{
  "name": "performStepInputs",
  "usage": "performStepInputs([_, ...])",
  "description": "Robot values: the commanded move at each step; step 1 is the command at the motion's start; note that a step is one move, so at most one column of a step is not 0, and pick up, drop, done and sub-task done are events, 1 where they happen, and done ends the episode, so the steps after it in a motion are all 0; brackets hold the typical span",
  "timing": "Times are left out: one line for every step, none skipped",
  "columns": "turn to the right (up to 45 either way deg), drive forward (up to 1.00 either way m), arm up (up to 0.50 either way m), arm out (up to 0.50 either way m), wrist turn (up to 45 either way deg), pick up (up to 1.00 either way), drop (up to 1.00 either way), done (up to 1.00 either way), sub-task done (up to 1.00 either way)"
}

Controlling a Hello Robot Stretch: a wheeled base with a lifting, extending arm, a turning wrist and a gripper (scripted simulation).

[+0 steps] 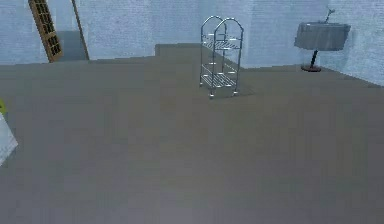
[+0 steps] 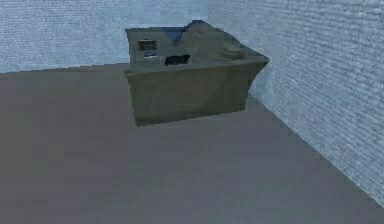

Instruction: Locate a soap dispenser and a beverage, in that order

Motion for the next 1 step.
performStepInputs([-30.0, 0.0, 0.0, 0.0, 0.0, 0.0, 0.0, 0.0, 0.0])
